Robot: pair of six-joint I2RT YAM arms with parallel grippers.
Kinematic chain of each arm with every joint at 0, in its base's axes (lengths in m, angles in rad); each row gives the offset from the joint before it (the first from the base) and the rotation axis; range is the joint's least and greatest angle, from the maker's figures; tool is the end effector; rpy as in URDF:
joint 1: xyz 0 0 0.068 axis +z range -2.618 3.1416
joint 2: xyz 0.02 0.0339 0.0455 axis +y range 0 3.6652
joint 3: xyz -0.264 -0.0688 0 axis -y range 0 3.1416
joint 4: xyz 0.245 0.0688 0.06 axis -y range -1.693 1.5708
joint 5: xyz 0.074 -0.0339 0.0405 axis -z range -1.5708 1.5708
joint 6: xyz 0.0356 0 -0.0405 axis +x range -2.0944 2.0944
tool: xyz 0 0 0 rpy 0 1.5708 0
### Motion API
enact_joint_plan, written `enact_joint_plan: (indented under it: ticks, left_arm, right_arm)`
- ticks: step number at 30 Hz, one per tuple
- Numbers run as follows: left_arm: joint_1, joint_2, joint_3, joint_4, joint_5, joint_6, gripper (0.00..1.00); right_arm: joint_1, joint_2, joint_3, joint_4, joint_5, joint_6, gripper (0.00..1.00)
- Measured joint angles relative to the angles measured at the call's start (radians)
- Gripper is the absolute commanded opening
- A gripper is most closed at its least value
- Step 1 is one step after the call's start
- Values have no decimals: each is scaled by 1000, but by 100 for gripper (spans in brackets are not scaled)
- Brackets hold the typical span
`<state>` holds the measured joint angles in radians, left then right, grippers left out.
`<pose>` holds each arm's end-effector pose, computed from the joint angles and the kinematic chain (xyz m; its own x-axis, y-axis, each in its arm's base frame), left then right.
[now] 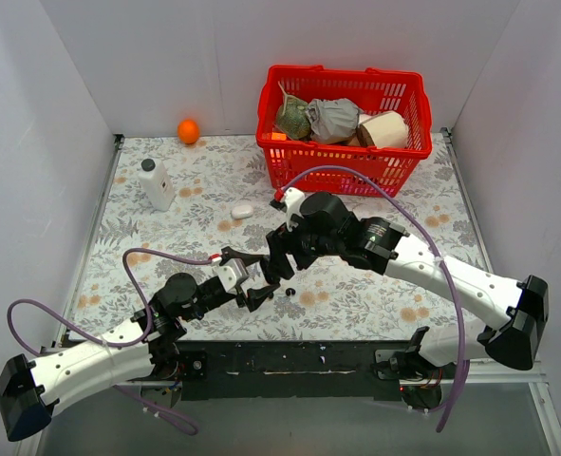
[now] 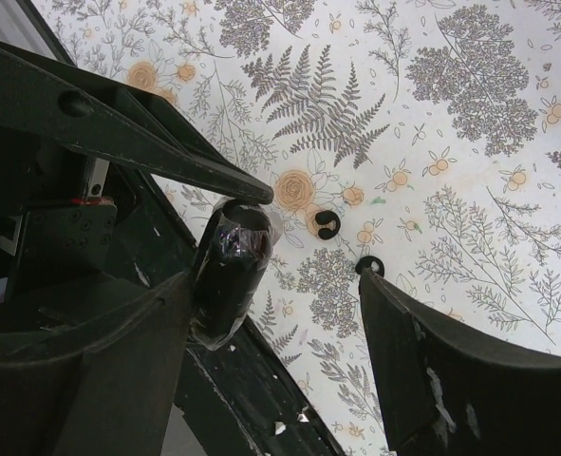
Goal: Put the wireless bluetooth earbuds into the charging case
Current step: Open the charging case.
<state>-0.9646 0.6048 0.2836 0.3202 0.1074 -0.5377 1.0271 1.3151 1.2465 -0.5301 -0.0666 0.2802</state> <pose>0.0901 -0.1367 0.2431 -0.4503 -0.2443 -0.8588 0.7539 0.4113 -0.5123 0.1491 0.2513 0.3503 -0.5242 -0.3338 -0.7835 -0.7673 0.5842 0.2645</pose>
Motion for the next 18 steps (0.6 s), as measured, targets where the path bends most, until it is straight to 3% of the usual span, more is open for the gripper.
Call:
enact_joint_plan:
  ticks: [18]
  left_arm:
    - [0,-11,0,2,-29,3,0]
  right_arm:
    - [-13,-108,-63,45,-12,14,73]
